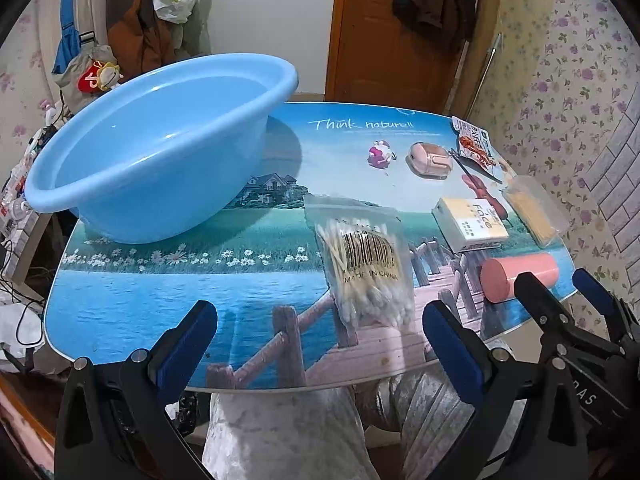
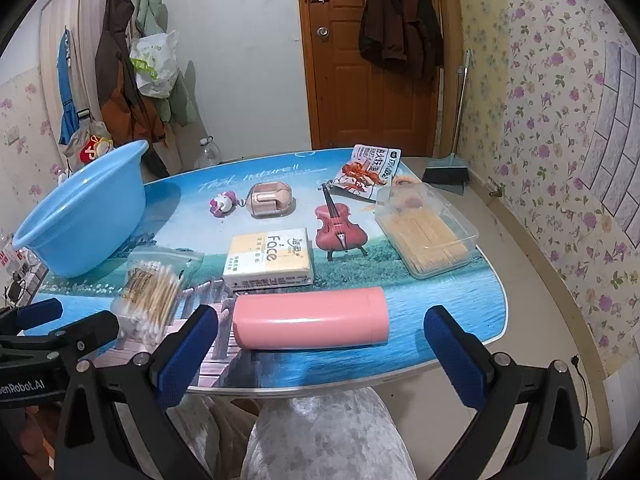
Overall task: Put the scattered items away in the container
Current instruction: 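Close the right gripper around the pink cylindrical case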
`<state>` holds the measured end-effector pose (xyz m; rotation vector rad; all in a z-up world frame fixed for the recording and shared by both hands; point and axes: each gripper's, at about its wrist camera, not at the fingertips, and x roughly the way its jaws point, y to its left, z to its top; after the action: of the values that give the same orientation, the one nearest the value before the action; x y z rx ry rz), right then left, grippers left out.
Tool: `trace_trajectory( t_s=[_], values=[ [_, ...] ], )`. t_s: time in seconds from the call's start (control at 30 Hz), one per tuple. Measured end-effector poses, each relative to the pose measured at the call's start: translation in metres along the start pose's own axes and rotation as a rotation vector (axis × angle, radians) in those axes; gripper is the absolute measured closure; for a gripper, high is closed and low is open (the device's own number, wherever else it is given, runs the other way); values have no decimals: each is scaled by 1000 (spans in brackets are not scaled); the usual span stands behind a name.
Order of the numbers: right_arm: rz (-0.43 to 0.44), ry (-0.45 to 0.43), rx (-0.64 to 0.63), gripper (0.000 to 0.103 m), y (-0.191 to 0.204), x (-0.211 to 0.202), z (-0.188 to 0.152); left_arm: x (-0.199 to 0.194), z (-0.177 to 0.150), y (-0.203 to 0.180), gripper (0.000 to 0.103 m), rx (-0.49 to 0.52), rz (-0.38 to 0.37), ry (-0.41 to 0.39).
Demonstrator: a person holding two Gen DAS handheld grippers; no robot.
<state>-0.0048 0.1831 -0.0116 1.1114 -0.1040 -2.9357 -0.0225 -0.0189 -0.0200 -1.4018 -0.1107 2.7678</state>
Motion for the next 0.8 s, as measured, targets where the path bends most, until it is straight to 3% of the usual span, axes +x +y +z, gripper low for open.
trace_trajectory(
  t_s=[0.8],
  values=[
    [-16, 26, -35, 0, 1, 17, -4, 20, 8, -2, 0, -1, -1, 19]
  ],
)
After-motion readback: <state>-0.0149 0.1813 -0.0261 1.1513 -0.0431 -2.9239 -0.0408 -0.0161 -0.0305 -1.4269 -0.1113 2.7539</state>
